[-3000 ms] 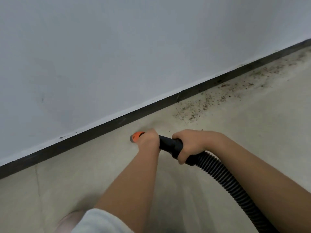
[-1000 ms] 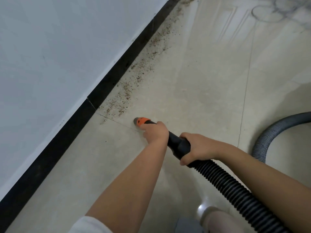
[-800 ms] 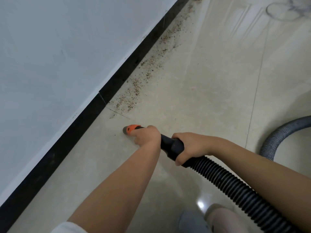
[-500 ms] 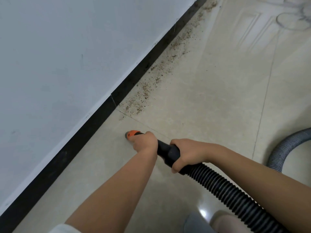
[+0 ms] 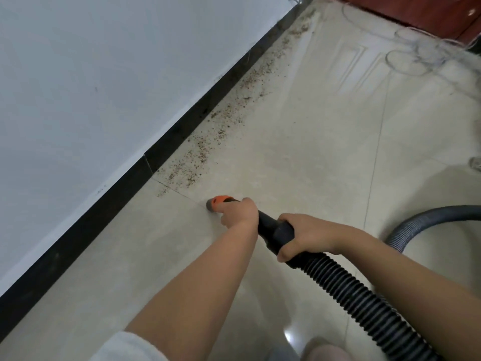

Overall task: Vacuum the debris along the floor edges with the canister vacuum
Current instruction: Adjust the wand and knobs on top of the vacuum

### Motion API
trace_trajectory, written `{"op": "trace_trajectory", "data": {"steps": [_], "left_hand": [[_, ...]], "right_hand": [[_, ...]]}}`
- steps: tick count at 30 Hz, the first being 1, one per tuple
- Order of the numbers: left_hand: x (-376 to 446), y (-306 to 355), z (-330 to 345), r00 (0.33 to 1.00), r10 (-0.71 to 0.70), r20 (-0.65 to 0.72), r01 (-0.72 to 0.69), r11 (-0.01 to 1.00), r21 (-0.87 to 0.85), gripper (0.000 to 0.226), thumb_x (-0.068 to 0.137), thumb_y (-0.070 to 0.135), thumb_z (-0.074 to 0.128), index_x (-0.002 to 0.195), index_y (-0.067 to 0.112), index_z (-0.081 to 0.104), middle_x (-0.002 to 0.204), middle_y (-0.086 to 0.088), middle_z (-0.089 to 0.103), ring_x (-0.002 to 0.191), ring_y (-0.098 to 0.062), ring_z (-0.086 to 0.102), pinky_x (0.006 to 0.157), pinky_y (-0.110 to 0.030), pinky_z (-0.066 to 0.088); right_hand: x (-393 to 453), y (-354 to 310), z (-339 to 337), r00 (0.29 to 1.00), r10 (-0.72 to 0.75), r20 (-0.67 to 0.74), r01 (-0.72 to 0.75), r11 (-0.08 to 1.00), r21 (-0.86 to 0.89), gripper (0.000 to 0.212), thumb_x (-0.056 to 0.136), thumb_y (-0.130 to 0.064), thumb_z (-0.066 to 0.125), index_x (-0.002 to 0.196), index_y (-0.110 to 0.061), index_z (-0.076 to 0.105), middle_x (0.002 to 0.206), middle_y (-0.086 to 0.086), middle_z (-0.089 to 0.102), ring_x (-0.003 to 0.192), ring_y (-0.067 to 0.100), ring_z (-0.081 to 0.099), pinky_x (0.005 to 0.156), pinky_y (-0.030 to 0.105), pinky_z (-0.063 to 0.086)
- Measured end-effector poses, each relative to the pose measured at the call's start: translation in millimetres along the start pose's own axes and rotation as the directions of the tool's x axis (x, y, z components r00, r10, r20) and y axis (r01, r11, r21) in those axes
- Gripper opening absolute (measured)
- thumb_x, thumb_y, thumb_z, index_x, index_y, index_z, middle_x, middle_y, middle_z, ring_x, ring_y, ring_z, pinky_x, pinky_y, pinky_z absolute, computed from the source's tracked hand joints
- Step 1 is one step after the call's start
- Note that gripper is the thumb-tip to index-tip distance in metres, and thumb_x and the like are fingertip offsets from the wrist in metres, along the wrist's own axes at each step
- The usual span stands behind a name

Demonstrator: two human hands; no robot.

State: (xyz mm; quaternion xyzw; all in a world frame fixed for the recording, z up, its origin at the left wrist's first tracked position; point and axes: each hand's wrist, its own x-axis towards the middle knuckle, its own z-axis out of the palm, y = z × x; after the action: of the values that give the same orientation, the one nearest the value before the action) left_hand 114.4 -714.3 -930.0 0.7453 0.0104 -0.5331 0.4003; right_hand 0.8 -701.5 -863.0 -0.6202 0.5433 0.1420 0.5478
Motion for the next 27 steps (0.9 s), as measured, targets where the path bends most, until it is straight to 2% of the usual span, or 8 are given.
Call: {"op": "trace_trajectory", "data": {"steps": [4,6,11,14,16,21,24,27], "left_hand": [[1.0,14.2,-27.8,0.998,-0.050,0.027,0.052,0.994,-0.091,0.067,0.085,0.006,0.059,0.140,0.008,0.020,0.121,-0.017,0.047,0.102,-0.033,0.052,0.094,-0.047,0.047],[-7.7,28.4,-42.5,0.996,-0.090,0.021,0.092,0.992,-0.091,0.067,0.083,0.004,0.062,0.137,0.006,0.023,0.121,-0.019,0.048,0.104,-0.034,0.052,0.091,-0.048,0.049],[-48.6,74.4,-68.2,0.994,-0.068,0.089,0.059,0.994,0.096,0.054,0.086,0.013,0.062,0.131,0.000,0.037,0.125,-0.020,0.052,0.110,-0.035,0.053,0.090,-0.045,0.049],[-88.1,95.0,-81.7,0.990,-0.067,0.124,0.040,0.977,0.211,0.051,0.089,0.016,0.060,0.131,-0.001,0.038,0.125,-0.019,0.051,0.111,-0.035,0.053,0.084,-0.041,0.050],[-121.4,105.2,-91.6,0.985,-0.069,0.161,0.023,0.962,0.273,0.049,0.090,0.015,0.059,0.130,-0.001,0.038,0.125,-0.019,0.052,0.109,-0.034,0.054,0.081,-0.039,0.050],[-228.1,120.3,-112.7,0.946,-0.154,0.286,0.005,0.886,0.463,0.050,0.090,0.012,0.058,0.132,0.002,0.034,0.120,-0.014,0.051,0.100,-0.027,0.052,0.090,-0.040,0.049],[-292.4,121.3,-120.8,0.922,-0.221,0.318,0.011,0.836,0.549,0.054,0.089,0.009,0.058,0.134,0.003,0.030,0.123,-0.013,0.049,0.106,-0.028,0.051,0.092,-0.040,0.048],[-348.0,117.0,-124.7,0.928,-0.258,0.269,0.039,0.785,0.619,0.060,0.089,0.011,0.059,0.138,0.004,0.025,0.132,-0.016,0.046,0.117,-0.033,0.050,0.098,-0.046,0.045]], "right_hand": [[1.8,-18.6,2.7,1.000,-0.020,0.001,0.020,1.000,-0.013,0.039,0.071,-0.009,0.075,0.101,-0.008,0.050,0.086,0.006,0.061,0.061,0.019,0.061,0.061,0.032,0.053],[-7.8,-33.4,5.6,1.000,-0.029,-0.008,0.028,0.998,-0.060,0.042,0.070,-0.014,0.076,0.102,-0.009,0.050,0.089,0.005,0.060,0.064,0.018,0.061,0.063,0.032,0.053],[-52.8,-75.1,10.8,0.995,-0.030,-0.093,0.026,0.998,-0.050,0.048,0.069,-0.018,0.076,0.107,-0.010,0.047,0.097,0.007,0.062,0.075,0.021,0.064,0.071,0.037,0.055],[-95.2,-94.8,15.1,0.991,-0.009,-0.134,0.008,1.000,-0.012,0.048,0.069,-0.020,0.075,0.106,-0.011,0.046,0.094,0.004,0.060,0.080,0.020,0.063,0.071,0.035,0.054],[-129.7,-103.5,21.4,0.987,0.022,-0.161,-0.015,0.999,0.042,0.047,0.068,-0.020,0.075,0.105,-0.012,0.046,0.092,0.000,0.059,0.079,0.015,0.060,0.068,0.030,0.051],[-239.2,-116.2,51.3,0.966,0.148,-0.212,-0.082,0.953,0.293,0.045,0.068,-0.019,0.075,0.104,-0.018,0.047,0.087,-0.009,0.057,0.078,0.006,0.056,0.067,0.021,0.046],[-308.5,-122.1,68.4,0.939,0.229,-0.258,-0.124,0.921,0.368,0.048,0.069,-0.019,0.075,0.108,-0.019,0.047,0.091,-0.009,0.057,0.083,0.009,0.057,0.075,0.024,0.048],[-369.1,-120.8,83.4,0.890,0.339,-0.305,-0.185,0.880,0.437,0.050,0.071,-0.019,0.075,0.113,-0.016,0.048,0.096,-0.005,0.057,0.088,0.012,0.055,0.072,0.023,0.045]]}}
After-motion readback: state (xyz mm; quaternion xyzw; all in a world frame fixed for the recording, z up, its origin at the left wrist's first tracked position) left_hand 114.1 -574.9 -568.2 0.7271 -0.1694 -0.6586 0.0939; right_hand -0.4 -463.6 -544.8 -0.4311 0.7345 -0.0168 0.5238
